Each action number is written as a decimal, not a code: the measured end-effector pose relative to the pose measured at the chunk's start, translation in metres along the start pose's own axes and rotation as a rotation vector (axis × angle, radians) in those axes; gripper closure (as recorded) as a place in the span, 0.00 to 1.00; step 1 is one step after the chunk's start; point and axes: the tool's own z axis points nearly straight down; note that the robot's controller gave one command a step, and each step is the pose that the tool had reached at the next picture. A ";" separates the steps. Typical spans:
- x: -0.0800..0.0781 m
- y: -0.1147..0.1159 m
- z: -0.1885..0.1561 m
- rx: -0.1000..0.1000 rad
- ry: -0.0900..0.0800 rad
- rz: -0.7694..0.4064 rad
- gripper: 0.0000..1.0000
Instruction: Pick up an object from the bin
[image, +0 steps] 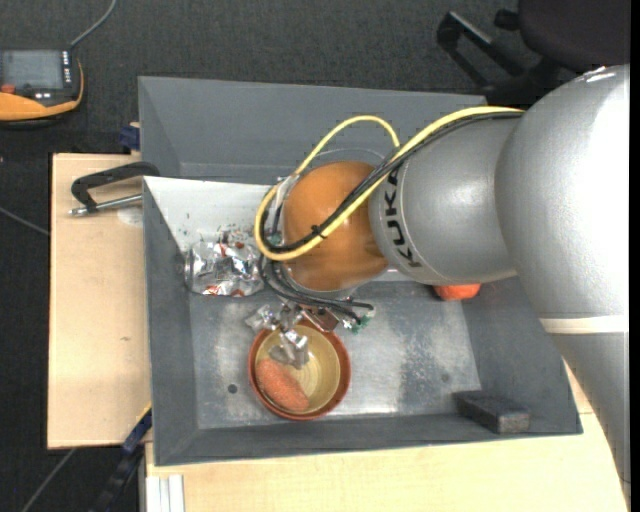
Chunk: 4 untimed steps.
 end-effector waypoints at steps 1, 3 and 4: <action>0.001 -0.001 0.001 0.002 -0.001 -0.001 0.00; -0.008 0.002 -0.124 0.005 -0.013 -0.034 1.00; -0.005 0.003 -0.119 0.000 -0.005 -0.033 1.00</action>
Offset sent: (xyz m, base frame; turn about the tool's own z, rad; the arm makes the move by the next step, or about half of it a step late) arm 0.0000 0.0000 0.0000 0.0000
